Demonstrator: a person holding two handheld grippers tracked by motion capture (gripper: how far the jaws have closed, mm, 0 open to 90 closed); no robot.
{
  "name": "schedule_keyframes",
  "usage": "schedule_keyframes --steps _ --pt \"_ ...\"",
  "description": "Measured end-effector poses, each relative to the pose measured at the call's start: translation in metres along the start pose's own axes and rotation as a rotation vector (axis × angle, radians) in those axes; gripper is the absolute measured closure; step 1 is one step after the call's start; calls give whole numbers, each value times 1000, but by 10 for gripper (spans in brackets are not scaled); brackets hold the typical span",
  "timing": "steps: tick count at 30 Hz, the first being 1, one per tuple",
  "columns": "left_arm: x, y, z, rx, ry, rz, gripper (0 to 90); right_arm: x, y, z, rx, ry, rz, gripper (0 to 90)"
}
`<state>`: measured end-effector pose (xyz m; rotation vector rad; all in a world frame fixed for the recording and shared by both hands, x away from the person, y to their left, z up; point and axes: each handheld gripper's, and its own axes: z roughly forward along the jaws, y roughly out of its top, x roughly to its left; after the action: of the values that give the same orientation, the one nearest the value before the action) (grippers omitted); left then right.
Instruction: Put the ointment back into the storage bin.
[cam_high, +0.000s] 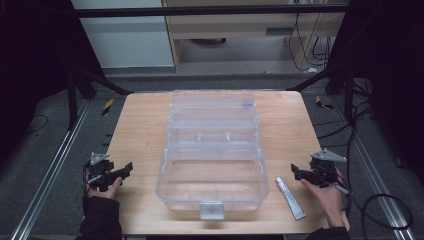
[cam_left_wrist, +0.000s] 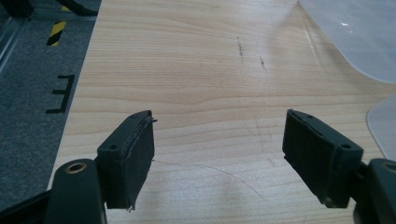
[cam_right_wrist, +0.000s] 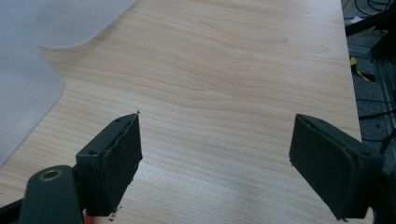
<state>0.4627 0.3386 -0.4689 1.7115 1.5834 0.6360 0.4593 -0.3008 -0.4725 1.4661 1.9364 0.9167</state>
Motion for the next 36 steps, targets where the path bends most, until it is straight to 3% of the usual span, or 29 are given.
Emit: schedule_keyframes --steps 5,9,12,15,16,20,24,30,36 --pt "-3 -1 1 10 2 18 279 7 10 -12 23 31 -26 194" --pt "-2 -2 3 16 -2 18 309 13 18 -19 43 29 -54 218" --pt "-3 -3 4 27 5 22 316 21 28 -29 59 40 -47 249" --pt "-3 -3 5 33 10 26 316 24 32 -32 86 60 -57 254" --pt "-4 -3 6 38 13 29 316 27 36 -34 127 70 -70 266" --pt "-4 -3 8 48 12 35 313 30 40 -38 150 85 -77 279" --pt "-5 -3 9 53 12 40 310 39 43 -39 201 108 -110 290" --pt "-5 -4 10 61 12 43 308 46 46 -37 244 126 -122 315" --pt "-6 -3 10 62 18 51 307 54 47 -32 341 150 -132 351"
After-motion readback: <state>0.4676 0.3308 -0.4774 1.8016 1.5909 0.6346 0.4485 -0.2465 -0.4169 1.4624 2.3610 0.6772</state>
